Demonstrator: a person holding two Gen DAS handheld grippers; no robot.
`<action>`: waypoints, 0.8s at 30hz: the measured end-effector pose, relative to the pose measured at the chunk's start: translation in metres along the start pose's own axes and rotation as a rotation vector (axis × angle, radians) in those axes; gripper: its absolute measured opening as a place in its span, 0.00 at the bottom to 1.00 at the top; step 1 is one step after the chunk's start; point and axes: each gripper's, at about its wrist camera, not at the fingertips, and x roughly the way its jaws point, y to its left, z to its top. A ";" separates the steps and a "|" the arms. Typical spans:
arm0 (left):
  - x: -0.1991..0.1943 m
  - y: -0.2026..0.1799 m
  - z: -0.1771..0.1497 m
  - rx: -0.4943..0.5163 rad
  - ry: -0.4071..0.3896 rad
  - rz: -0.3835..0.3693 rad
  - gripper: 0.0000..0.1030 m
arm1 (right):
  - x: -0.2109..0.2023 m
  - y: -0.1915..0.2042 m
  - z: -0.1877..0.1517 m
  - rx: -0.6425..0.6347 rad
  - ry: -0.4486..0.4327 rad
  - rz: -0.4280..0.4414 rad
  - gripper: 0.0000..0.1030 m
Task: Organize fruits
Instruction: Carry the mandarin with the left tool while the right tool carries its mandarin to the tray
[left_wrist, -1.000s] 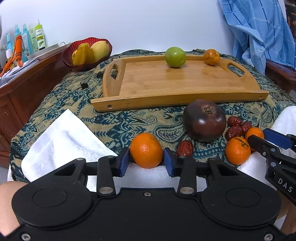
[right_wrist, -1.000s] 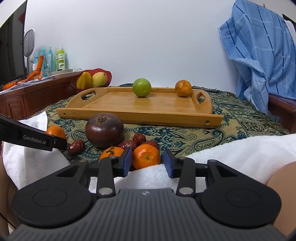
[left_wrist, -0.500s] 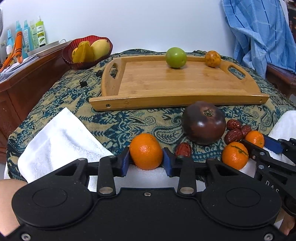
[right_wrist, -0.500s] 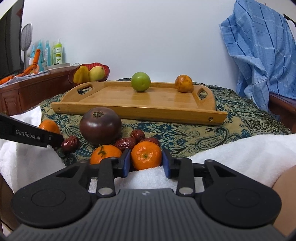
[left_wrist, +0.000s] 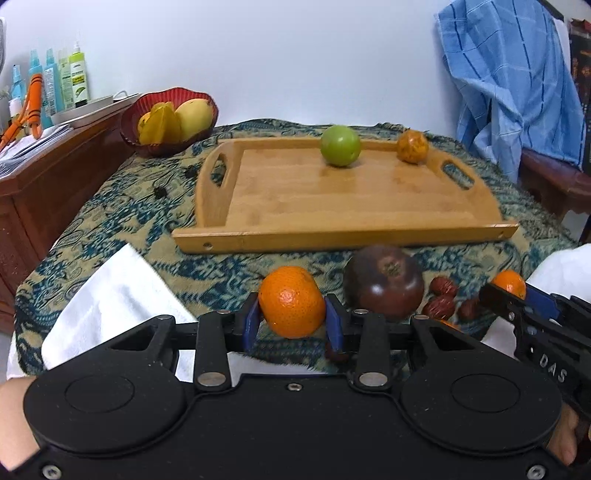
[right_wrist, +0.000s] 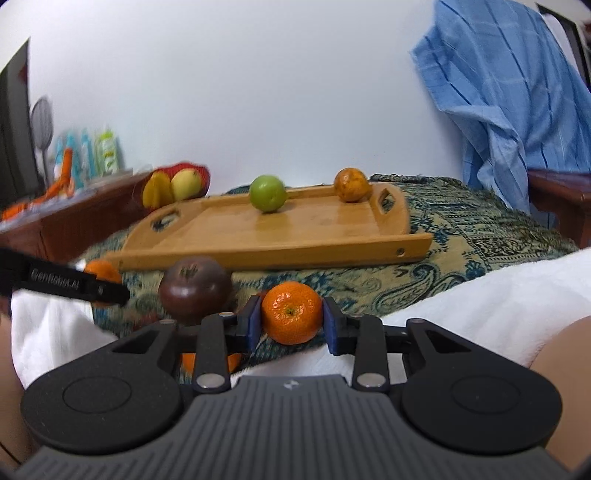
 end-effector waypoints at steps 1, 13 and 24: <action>0.000 -0.002 0.003 0.004 -0.003 -0.006 0.34 | 0.001 -0.003 0.003 0.008 -0.008 -0.005 0.37; 0.010 -0.017 0.051 -0.008 -0.045 -0.065 0.34 | 0.022 -0.031 0.044 0.000 -0.092 -0.011 0.38; 0.044 -0.034 0.090 0.008 -0.056 -0.068 0.34 | 0.057 -0.055 0.071 0.017 -0.134 -0.034 0.38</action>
